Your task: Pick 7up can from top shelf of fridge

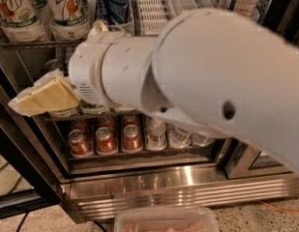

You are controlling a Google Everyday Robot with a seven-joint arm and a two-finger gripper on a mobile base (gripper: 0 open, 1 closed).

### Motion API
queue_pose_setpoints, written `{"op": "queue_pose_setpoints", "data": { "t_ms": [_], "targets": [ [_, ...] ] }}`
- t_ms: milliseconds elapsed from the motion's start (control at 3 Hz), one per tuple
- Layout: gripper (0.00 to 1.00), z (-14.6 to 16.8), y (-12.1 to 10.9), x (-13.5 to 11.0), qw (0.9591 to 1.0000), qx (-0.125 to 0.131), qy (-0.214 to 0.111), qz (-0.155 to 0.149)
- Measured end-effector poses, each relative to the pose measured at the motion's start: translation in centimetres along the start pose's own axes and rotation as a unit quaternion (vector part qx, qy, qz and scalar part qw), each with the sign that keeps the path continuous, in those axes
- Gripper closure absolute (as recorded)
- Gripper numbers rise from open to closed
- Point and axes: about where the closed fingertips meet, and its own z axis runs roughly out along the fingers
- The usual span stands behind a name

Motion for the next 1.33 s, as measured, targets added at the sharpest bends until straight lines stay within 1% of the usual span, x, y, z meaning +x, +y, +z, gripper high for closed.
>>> {"op": "queue_pose_setpoints", "data": {
  "t_ms": [333, 667, 1000, 1333],
  "targets": [
    [0.0, 2.0, 0.8, -2.0, 0.9985, 0.042, -0.033, 0.011],
    [0.0, 3.0, -0.4, -4.5, 0.9931, 0.1, -0.061, 0.014],
    [0.0, 2.7, -1.5, -5.6, 0.9888, 0.132, -0.069, 0.009],
    [0.0, 2.7, -1.5, -5.6, 0.9888, 0.132, -0.069, 0.009]
  ]
}}
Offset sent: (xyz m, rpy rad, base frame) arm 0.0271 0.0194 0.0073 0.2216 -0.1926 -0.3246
